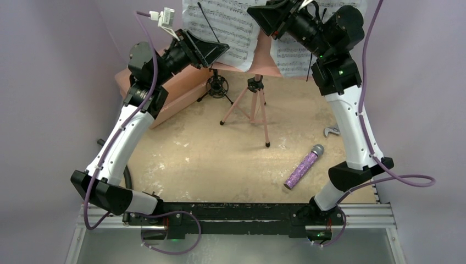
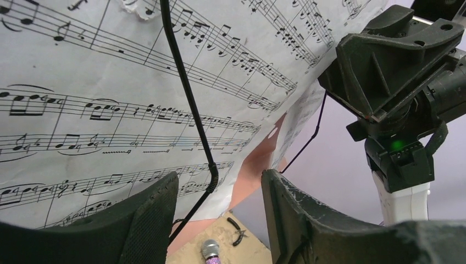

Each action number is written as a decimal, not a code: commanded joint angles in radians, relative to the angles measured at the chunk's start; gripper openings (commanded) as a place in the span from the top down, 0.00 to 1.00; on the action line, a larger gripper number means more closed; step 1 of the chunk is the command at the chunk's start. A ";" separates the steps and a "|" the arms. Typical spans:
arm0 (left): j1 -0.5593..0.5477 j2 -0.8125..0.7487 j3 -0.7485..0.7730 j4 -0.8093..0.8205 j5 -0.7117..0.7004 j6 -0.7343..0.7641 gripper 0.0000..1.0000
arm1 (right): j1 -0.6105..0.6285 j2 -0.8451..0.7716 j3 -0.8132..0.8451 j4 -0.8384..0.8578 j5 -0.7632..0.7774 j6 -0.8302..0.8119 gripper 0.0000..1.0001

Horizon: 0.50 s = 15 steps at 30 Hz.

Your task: Set up the instrument practice props

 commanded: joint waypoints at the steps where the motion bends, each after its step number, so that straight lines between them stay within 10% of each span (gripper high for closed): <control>1: -0.006 -0.048 -0.006 0.010 -0.026 -0.012 0.42 | 0.002 -0.066 -0.014 0.086 0.042 0.005 0.71; 15: -0.004 -0.136 -0.017 -0.103 -0.105 0.094 0.30 | 0.002 -0.235 -0.237 0.224 0.071 0.005 0.35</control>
